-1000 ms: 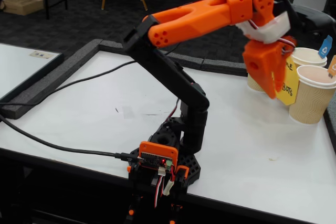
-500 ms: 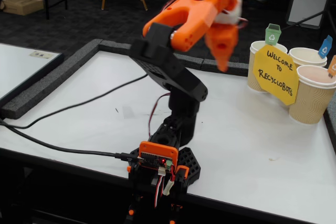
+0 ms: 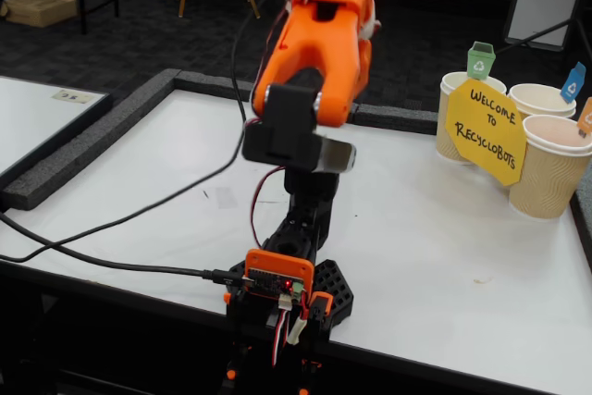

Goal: Sort rubbish by color.

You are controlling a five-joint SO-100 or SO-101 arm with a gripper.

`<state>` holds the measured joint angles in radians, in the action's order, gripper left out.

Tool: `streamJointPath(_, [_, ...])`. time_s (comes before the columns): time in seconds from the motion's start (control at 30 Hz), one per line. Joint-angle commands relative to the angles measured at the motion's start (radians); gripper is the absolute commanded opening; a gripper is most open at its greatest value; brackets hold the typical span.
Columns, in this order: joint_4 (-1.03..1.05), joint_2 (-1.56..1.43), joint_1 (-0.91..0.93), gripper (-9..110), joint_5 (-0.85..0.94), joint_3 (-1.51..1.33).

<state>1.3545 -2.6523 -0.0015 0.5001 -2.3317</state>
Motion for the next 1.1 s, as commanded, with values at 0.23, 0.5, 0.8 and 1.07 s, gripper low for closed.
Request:
streamJointPath(0.23, [-0.156, -0.179, 0.072, 0, -0.189, -0.144])
streamJointPath(0.5, [-0.227, -0.239, 0.058, 0, -0.278, -0.313])
streamJointPath(0.8, [-0.241, -0.466, 0.014, 1, -0.383, -0.485])
streamJointPath(1.07, [-0.176, -0.584, 0.038, 1, -0.383, -0.54])
